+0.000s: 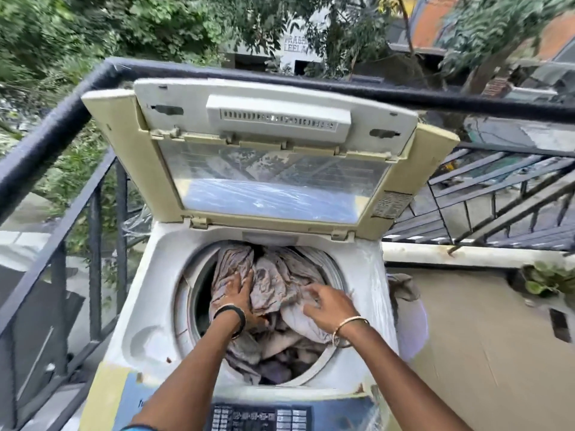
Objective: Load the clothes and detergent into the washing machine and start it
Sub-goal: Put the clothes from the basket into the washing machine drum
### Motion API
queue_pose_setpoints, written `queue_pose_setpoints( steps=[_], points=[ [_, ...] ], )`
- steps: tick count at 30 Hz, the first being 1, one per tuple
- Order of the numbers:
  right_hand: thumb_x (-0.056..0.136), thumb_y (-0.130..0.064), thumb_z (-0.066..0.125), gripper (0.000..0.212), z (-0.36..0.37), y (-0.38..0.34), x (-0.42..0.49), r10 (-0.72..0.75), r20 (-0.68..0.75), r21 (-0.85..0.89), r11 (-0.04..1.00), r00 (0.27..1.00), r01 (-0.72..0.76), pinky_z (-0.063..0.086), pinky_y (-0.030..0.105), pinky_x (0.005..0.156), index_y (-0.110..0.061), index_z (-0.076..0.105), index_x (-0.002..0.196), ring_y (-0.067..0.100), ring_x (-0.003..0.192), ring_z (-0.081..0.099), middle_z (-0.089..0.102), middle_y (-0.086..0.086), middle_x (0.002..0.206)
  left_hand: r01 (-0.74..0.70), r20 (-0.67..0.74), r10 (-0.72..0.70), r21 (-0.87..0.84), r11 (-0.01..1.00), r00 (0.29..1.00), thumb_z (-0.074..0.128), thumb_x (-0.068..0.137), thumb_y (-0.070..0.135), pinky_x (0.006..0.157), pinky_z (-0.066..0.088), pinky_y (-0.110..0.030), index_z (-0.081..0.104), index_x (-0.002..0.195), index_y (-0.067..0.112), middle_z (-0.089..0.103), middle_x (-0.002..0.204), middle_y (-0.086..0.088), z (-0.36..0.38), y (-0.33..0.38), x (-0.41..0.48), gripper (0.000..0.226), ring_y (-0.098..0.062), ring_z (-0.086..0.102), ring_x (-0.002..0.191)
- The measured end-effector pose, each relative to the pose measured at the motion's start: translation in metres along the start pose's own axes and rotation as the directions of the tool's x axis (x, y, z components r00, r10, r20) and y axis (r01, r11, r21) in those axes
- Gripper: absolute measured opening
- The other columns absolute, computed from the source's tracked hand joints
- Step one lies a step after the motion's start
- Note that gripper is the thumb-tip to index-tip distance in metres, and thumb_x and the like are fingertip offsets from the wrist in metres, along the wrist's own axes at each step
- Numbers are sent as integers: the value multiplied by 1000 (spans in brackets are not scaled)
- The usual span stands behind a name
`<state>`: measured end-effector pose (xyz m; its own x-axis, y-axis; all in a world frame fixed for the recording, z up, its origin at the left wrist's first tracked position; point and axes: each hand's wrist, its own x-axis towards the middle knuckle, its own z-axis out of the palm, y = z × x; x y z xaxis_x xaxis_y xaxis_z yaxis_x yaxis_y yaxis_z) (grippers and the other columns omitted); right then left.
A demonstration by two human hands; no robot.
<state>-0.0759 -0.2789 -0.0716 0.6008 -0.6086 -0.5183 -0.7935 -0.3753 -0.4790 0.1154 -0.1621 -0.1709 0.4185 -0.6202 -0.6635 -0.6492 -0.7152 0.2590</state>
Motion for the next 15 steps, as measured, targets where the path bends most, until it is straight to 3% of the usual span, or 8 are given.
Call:
queue_pose_setpoints(
  steps=[4,7,10,12,15],
  points=[
    [87,-28,65,45,18,4,-9,-103,101,84,992,990,95,46,21,90,-23,57,130,14,111,61,59,-1,134,80,67,-82,29,996,994,71,75,49,121,13,-51,-18,148,41,-20,161,-1,16,-7,29,115,-26,-8,150],
    [87,-24,65,39,22,14,-10,-148,69,151,979,987,136,45,14,87,-21,61,126,6,102,60,59,-8,133,133,98,-139,70,989,985,70,74,49,119,21,-48,-13,149,40,-16,162,0,13,-21,48,112,-27,5,151],
    [85,-24,63,32,19,27,-5,-116,-21,195,974,993,118,52,26,91,-26,66,117,9,97,66,69,-6,115,181,-14,-181,79,980,983,69,74,50,112,35,-47,-1,149,45,-3,163,7,9,-21,40,103,-30,29,144],
    [85,-24,63,28,13,31,-1,-104,-67,250,961,992,117,54,30,90,-27,68,112,7,93,67,71,-8,107,194,-98,-188,59,979,977,69,72,48,108,39,-47,6,150,41,4,162,0,18,-14,28,100,-33,34,140],
    [87,-21,65,23,-4,33,-7,-114,-127,332,931,985,151,55,21,86,-23,70,110,4,89,67,72,-7,102,240,-160,-237,3,971,958,61,79,37,108,35,-52,13,149,31,13,160,-8,30,2,13,85,-35,29,141]
  ],
)
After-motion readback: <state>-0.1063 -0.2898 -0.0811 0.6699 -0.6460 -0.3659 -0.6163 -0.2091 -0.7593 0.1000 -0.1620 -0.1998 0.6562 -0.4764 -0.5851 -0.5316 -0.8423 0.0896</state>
